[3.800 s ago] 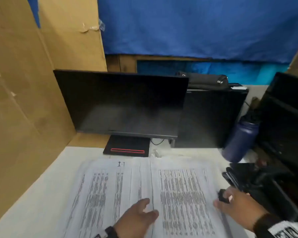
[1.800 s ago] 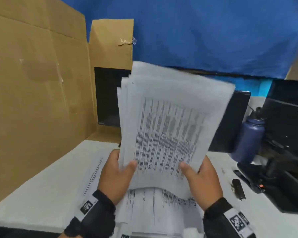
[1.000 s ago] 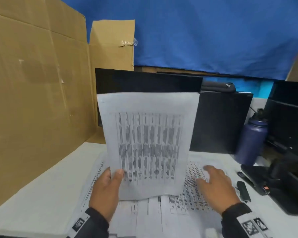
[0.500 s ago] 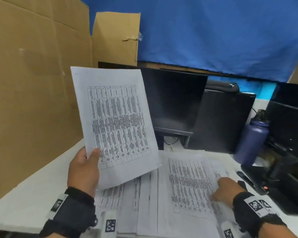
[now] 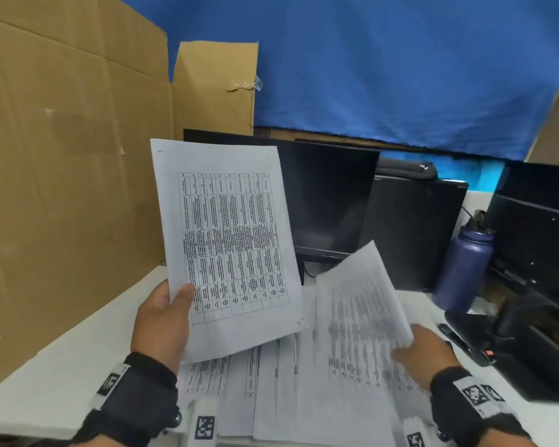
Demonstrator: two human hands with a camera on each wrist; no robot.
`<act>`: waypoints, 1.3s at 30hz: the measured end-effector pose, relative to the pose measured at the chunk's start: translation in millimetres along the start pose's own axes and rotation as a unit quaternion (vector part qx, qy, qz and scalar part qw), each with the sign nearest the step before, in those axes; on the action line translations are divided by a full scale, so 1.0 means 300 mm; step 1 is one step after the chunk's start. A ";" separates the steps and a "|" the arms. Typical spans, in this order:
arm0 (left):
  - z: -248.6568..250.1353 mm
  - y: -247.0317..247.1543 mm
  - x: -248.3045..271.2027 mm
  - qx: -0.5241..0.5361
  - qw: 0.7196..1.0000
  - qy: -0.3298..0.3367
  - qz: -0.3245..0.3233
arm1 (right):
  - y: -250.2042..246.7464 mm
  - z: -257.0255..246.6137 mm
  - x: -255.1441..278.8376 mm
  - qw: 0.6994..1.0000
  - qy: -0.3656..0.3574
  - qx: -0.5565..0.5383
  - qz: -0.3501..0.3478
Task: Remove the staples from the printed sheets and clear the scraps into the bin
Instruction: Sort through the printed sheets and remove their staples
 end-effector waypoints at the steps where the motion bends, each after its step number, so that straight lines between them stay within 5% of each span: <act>1: 0.003 -0.002 0.006 -0.008 1.000 -0.002 0.001 | -0.040 -0.003 0.011 0.999 -0.008 -0.035 0.030; 5: -0.002 -0.025 0.031 -0.034 0.999 -0.004 0.008 | -0.250 -0.035 0.078 0.965 -0.078 -0.201 0.151; 7: -0.010 -0.039 0.048 -0.043 0.999 -0.009 0.013 | -0.309 -0.077 0.123 0.927 -0.099 -0.344 0.115; 10: -0.020 -0.033 0.080 -0.043 0.999 -0.029 0.011 | -0.325 -0.178 0.189 0.826 -0.116 -0.551 -0.003; 14: -0.021 0.040 0.137 -0.050 0.997 -0.045 -0.046 | -0.260 -0.274 0.220 0.770 -0.123 -0.621 -0.079; 17: -0.037 0.092 0.182 -0.064 0.990 -0.071 -0.100 | -0.147 -0.315 0.209 0.775 -0.085 -0.621 -0.083; 21: -0.075 0.131 0.221 -0.038 0.979 -0.130 -0.153 | -0.060 -0.367 0.207 0.824 -0.112 -0.556 -0.007; 27: 0.007 0.134 0.243 -0.175 0.975 0.083 -0.107 | -0.080 -0.409 0.214 0.852 -0.172 -0.483 0.106; 34: -0.040 0.132 0.235 -0.168 0.978 0.029 -0.118 | -0.039 -0.424 0.214 0.908 -0.238 -0.334 0.087; 39: -0.088 0.135 0.216 -0.183 0.976 0.057 -0.105 | -0.005 -0.425 0.233 0.905 -0.247 -0.339 0.075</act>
Point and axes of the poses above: each hand's wrist, its own x-axis away from the middle knuckle, its own y-axis out of the palm, z = x × y, the point moved 6 cm from there along -x, towards the middle knuckle, and after that the axes turned 10 degrees about -y, right-handed, at the moved point
